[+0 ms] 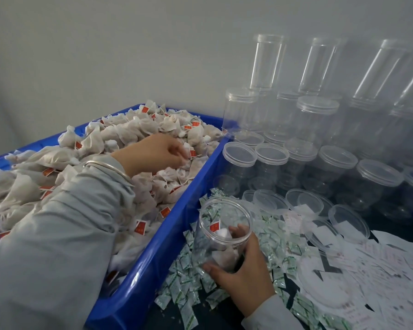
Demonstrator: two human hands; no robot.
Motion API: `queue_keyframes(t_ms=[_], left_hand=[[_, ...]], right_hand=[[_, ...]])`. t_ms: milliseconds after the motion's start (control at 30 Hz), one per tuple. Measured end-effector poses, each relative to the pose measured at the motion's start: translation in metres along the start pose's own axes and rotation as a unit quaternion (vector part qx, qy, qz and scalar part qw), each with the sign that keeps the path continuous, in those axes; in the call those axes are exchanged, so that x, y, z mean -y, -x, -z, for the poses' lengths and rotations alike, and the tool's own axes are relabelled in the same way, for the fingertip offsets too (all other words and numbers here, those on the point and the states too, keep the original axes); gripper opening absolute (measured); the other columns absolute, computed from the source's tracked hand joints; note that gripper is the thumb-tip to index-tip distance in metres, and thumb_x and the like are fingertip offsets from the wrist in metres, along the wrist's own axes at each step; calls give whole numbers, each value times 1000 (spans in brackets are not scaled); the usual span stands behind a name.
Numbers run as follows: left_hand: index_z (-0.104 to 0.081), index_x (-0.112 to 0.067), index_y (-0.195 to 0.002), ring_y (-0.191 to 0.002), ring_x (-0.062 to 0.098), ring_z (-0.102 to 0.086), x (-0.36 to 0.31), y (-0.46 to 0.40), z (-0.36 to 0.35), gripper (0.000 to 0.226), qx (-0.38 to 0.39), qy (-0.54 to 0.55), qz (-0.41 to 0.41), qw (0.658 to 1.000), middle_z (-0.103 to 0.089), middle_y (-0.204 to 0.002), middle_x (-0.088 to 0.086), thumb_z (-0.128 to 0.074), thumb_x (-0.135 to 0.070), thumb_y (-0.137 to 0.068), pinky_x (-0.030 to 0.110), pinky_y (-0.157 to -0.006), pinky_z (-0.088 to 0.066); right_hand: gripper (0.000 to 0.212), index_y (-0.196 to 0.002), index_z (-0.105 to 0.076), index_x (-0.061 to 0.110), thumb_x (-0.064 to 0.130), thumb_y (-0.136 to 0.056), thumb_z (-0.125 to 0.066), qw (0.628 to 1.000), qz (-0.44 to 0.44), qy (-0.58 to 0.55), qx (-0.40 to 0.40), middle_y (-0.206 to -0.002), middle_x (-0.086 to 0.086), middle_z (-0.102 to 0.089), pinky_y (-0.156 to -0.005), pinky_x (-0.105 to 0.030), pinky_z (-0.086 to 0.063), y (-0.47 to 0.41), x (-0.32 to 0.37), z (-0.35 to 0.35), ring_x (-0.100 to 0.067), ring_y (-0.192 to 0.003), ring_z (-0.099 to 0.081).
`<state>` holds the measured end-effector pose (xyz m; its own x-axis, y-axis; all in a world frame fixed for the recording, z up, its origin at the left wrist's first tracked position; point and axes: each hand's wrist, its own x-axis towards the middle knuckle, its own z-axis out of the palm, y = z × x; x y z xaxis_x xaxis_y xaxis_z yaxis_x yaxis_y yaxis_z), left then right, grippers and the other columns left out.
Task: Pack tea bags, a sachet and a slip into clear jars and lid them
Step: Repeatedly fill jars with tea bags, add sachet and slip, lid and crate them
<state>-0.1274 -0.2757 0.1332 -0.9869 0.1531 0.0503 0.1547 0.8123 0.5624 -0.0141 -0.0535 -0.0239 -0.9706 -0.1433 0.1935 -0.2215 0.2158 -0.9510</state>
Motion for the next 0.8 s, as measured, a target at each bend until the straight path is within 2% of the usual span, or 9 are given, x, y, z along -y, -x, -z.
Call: queue_keyframes(t_ms=[67, 100, 200, 333, 433, 567, 667, 800], left_hand=[[-68, -25, -99, -71, 0, -55, 9, -2, -3, 12, 35, -175, 21, 984, -58, -82, -15, -63, -21, -89, 14, -63, -41], [-68, -23, -107, -77, 4, -55, 12, -3, -6, 19, 68, -218, 35, 973, -58, -87, -14, -63, -21, -88, 17, -68, -41], [-64, -21, -116, -90, 11, -59, 13, -3, -17, 35, 161, -234, 59, 957, -64, -107, -7, -69, -20, -82, 23, -77, -47], [-61, -20, -120, -96, 14, -61, 9, -6, -31, 41, 204, -218, 48, 953, -64, -111, -6, -70, -21, -80, 31, -86, -53], [-69, -21, -109, -90, 15, -64, 11, -7, -32, 27, 199, -215, 38, 955, -69, -101, -4, -65, -32, -84, 32, -83, -54], [-65, -27, -85, -79, 12, -61, 13, -9, -35, 4, 173, -216, 20, 961, -67, -89, -5, -64, -31, -86, 22, -64, -47], [-57, -28, -75, -77, 13, -59, 14, -11, -33, 15, 138, -216, 6, 967, -62, -82, -7, -63, -23, -88, 24, -65, -45], [-57, -23, -76, -68, 5, -51, 12, -12, -17, 15, 27, -132, -7, 991, -57, -77, -8, -60, -24, -91, 19, -58, -34]], right_hand=[[80, -105, -36, 68, 59, -42, -83, 1000, -1, -1, 1, -112, 39, -53, -77, -1, -43, 0, 0, 0, 13, -102, -56], [80, -105, -36, 68, 59, -42, -83, 1000, -1, -1, 2, -113, 38, -53, -77, -1, -43, 0, 0, 0, 13, -103, -56], [79, -105, -36, 68, 58, -42, -83, 1000, -2, -1, 3, -114, 37, -53, -78, -2, -44, 0, -1, 0, 12, -103, -56], [79, -104, -36, 68, 58, -43, -84, 1000, -2, -3, -1, -114, 38, -52, -77, -2, -43, 0, -1, 0, 12, -104, -55], [79, -103, -34, 71, 59, -42, -83, 1000, 0, 0, -3, -113, 40, -51, -77, 0, -41, 1, -1, 0, 15, -104, -54], [80, -103, -35, 70, 58, -41, -83, 1000, -4, -2, -1, -112, 38, -52, -76, -2, -43, 1, 0, 0, 13, -103, -55], [78, -102, -35, 70, 58, -41, -83, 1000, -1, -2, -1, -111, 38, -52, -76, -2, -43, 1, 1, 0, 13, -103, -55], [76, -100, -34, 72, 61, -41, -81, 1000, 1, 2, 1, -111, 42, -50, -74, 0, -42, 1, 3, 1, 15, -102, -53]])
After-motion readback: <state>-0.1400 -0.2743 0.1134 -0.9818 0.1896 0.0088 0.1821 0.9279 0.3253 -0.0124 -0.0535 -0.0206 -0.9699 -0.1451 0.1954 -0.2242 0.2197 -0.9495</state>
